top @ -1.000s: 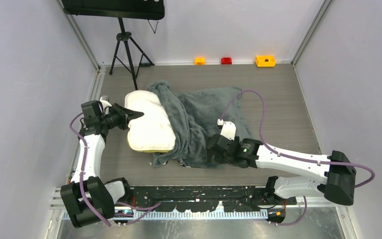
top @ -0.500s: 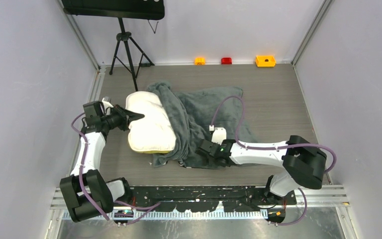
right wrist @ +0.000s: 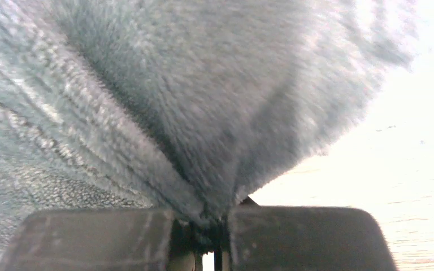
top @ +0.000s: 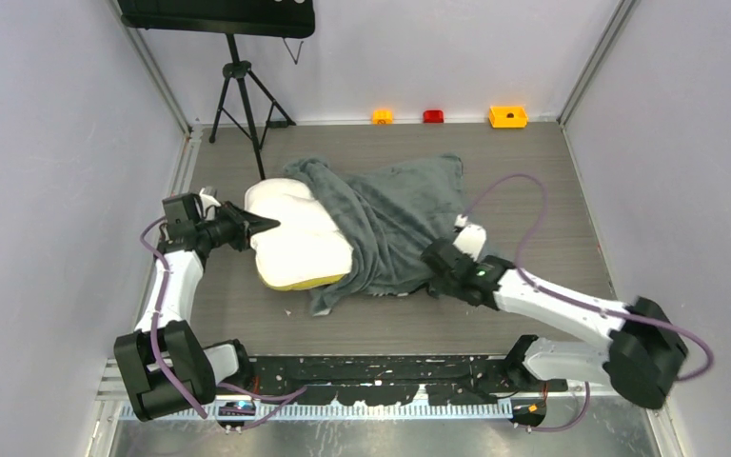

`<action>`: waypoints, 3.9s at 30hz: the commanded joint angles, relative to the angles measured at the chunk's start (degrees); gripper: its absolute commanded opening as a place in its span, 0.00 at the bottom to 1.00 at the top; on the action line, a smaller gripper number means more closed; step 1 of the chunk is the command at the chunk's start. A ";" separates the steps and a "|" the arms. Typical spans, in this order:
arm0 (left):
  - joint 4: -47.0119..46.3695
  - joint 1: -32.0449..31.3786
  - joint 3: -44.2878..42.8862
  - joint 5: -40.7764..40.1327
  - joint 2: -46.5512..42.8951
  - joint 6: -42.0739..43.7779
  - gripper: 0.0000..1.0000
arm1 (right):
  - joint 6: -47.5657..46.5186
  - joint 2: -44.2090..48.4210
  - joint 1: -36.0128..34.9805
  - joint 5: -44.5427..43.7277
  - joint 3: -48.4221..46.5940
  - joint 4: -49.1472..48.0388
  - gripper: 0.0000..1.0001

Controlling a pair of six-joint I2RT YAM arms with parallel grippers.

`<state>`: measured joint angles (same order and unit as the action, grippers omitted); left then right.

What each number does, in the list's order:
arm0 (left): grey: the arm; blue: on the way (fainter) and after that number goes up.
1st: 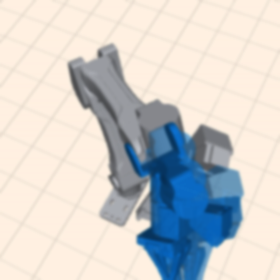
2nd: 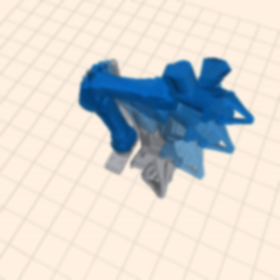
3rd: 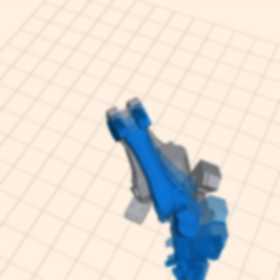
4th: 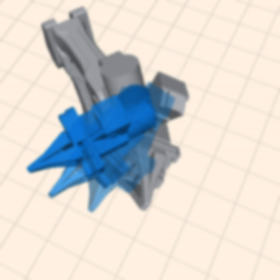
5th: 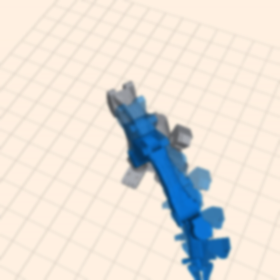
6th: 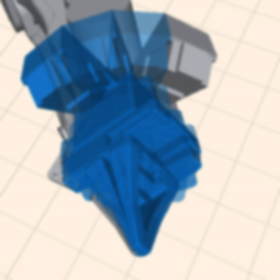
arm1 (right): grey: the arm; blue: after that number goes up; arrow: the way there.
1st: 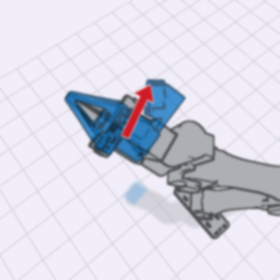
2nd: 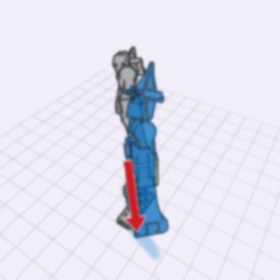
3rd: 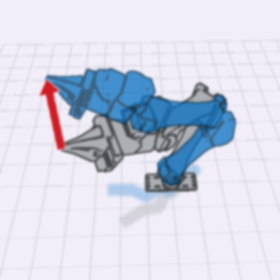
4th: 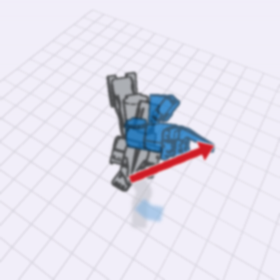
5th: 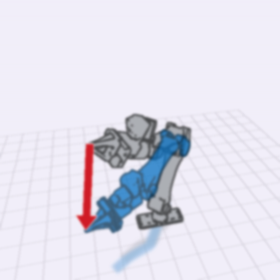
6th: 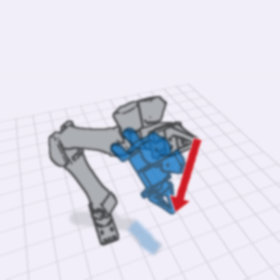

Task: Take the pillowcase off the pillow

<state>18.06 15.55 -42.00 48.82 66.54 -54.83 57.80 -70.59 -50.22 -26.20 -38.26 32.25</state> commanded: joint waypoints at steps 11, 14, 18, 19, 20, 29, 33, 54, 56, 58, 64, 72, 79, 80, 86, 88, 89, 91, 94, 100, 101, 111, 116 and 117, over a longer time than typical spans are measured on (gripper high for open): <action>-4.82 5.51 -23.00 1.16 4.89 -9.01 0.00 | -9.17 16.34 35.86 2.61 -0.69 9.87 0.00; -5.38 6.89 -22.85 1.12 4.94 -9.75 0.00 | -10.67 16.59 43.92 4.56 -1.85 9.82 0.00; -6.91 6.95 -17.03 0.26 3.02 -9.38 0.00 | -11.05 16.48 48.80 7.39 -2.06 8.69 0.00; -7.05 6.95 -15.42 0.31 2.65 -8.85 0.00 | -11.04 16.54 49.35 7.27 -2.13 8.70 0.00; -6.87 6.94 -14.05 0.47 2.37 -8.12 0.00 | -10.93 16.77 51.17 7.02 -2.23 8.71 0.00; 2.92 6.93 -11.07 -4.05 0.67 2.44 0.00 | -9.06 20.85 59.52 0.26 -6.47 12.56 0.00; 7.54 8.63 -11.74 -12.97 -3.30 4.35 0.00 | -7.90 22.08 60.48 -3.16 -7.57 13.53 0.00; 2.25 11.20 -5.73 -24.73 -11.99 -1.66 0.00 | -6.05 27.69 62.17 -5.63 -5.45 9.86 0.00; -1.39 9.00 -5.80 -17.40 -6.62 -2.35 0.00 | -9.17 26.64 62.17 -0.03 -5.25 7.38 0.00; -0.05 4.73 -8.61 -15.10 -1.40 0.92 0.00 | -11.27 25.85 62.17 5.03 -5.00 5.11 0.00; 3.60 -2.95 -9.35 -22.30 0.25 4.75 0.03 | -14.93 24.10 62.12 19.03 -3.98 1.61 0.00; 18.56 -2.92 -15.60 -41.52 -6.54 7.37 0.98 | -19.04 24.64 62.16 25.26 -2.95 2.55 0.86; 27.86 -2.95 -21.86 -43.89 -13.65 5.17 1.00 | -19.54 24.18 62.13 29.72 -5.15 0.38 0.88; 27.60 -3.03 -21.07 -41.21 -14.57 4.46 1.00 | -19.28 23.19 62.12 32.73 -5.54 -1.19 0.89; 22.56 -15.63 -10.38 -34.69 -19.57 -3.05 0.89 | -18.26 12.85 61.25 37.21 -9.71 -4.31 0.89; 20.20 -24.09 -6.24 -40.61 -20.15 -4.35 0.90 | -19.27 9.05 60.97 37.87 -10.45 -4.69 0.90; 19.30 -27.11 -4.89 -42.47 -19.67 -4.80 0.91 | -19.73 7.13 60.87 38.37 -10.65 -4.82 0.90; 18.12 -30.25 -3.40 -42.74 -16.68 -4.95 0.91 | -19.92 2.10 60.45 40.80 -10.82 -5.20 0.90; 16.84 -31.82 -3.52 -42.98 -12.26 -2.91 0.91 | -18.96 -1.96 56.88 41.77 -9.86 -6.23 0.90; 19.79 -31.63 -10.12 -55.74 -8.46 4.64 0.97 | -10.50 -3.41 39.05 35.60 -4.10 -12.81 0.90; 20.50 -31.56 -11.89 -57.00 -8.03 5.71 0.98 | -8.82 -3.26 36.63 35.06 -2.90 -14.08 0.90; 25.16 -31.55 -19.11 -56.94 -6.49 13.60 1.00 | -8.92 10.21 27.07 23.02 0.06 -9.87 0.90; 28.40 -31.08 -19.21 -60.53 -6.09 14.19 1.00 | -16.61 10.52 27.04 18.55 -7.11 0.65 0.92; 29.48 -31.03 -19.58 -61.00 -5.88 13.20 1.00 | -17.46 10.50 27.08 18.60 -8.01 1.48 0.92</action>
<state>43.51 -15.99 -60.40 -8.47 60.27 -42.57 46.50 -60.86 -23.07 -2.57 -40.62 27.14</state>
